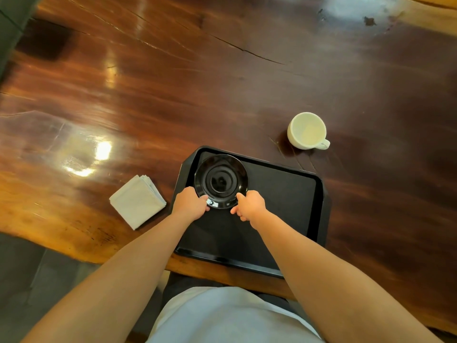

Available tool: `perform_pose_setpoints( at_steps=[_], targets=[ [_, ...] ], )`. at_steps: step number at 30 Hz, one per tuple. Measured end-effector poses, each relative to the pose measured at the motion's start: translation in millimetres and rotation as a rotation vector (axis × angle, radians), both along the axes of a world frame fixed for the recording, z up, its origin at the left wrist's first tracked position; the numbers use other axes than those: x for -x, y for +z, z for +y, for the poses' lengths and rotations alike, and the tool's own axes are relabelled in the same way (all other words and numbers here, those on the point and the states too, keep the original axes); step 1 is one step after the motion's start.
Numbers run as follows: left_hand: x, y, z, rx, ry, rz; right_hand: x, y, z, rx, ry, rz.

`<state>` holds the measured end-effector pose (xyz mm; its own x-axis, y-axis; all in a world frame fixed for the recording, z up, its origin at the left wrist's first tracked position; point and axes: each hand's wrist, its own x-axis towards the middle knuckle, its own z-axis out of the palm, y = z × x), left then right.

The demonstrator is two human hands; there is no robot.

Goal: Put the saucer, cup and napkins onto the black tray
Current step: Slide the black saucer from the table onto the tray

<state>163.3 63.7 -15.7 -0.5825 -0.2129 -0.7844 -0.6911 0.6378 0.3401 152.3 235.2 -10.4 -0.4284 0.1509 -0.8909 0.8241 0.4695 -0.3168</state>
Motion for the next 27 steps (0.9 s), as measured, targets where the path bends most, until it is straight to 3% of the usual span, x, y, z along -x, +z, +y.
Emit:
perform_pose_setpoints(
  at_steps=[8, 17, 27],
  targets=[
    [4.0, 5.4, 0.2, -0.002, -0.015, -0.007, 0.8, 6.0, 0.4, 0.067, -0.105, -0.063],
    [8.5, 26.3, -6.3, 0.125, -0.200, -0.014, 4.7, 16.9, 25.9, 0.047, -0.010, 0.062],
    [14.4, 63.2, 21.6, 0.185, -0.296, 0.033, -8.0, 53.2, 65.5, -0.123, 0.156, 0.298]
  ],
)
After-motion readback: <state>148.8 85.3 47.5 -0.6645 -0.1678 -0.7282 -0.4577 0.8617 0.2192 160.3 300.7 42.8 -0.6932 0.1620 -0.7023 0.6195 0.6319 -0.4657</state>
